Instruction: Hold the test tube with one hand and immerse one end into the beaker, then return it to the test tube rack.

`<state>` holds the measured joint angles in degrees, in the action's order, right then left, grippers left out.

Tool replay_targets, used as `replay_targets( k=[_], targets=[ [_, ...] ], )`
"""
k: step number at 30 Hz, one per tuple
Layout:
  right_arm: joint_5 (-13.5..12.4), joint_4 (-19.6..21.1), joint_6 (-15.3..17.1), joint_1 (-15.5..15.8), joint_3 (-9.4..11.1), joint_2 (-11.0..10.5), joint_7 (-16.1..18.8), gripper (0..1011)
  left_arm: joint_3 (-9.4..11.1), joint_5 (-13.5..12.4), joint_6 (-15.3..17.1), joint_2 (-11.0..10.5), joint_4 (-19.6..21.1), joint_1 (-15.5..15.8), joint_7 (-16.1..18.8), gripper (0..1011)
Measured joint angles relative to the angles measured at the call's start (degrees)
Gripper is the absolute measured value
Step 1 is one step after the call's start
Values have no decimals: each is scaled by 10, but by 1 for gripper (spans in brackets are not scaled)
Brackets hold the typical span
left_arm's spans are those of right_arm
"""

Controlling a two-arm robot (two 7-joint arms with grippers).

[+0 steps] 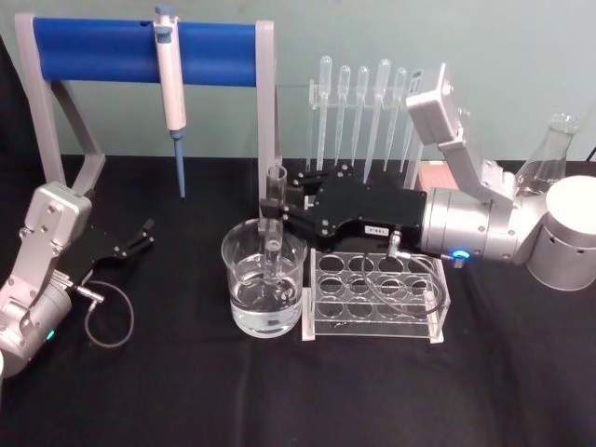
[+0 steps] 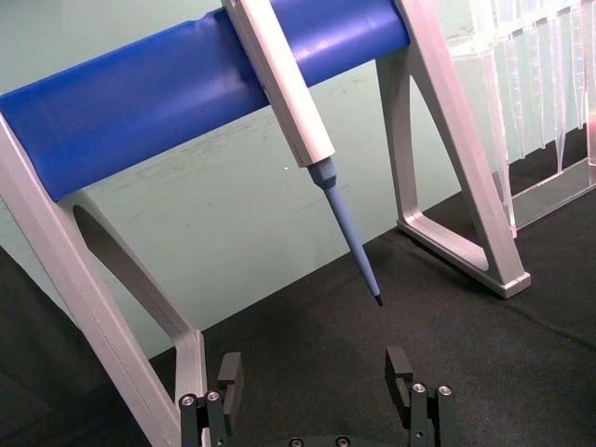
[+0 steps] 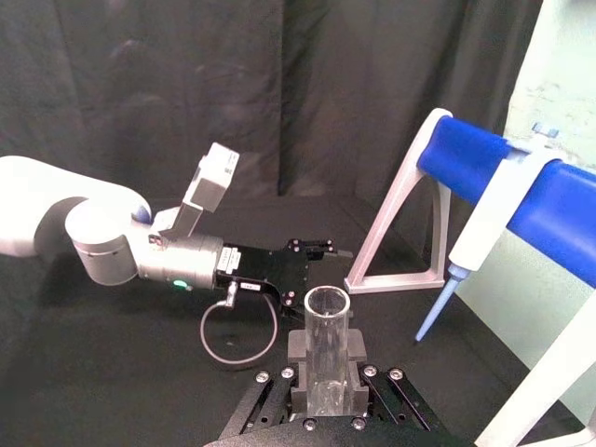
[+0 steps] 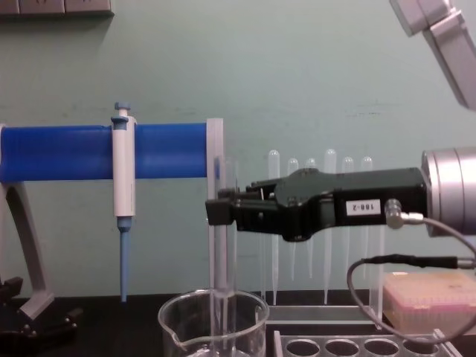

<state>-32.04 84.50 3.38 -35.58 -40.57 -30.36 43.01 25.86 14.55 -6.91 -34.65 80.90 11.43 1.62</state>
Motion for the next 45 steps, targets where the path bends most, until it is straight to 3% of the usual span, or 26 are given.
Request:
replay_targets(
  k=[21,45],
  targets=[
    [47,-23,-23,36,5,20,-20,242,0,0,0,0,0,0,0,1000],
    [68,-23,-23,60,24,31,-31,241,0,0,0,0,0,0,0,1000]
  ],
)
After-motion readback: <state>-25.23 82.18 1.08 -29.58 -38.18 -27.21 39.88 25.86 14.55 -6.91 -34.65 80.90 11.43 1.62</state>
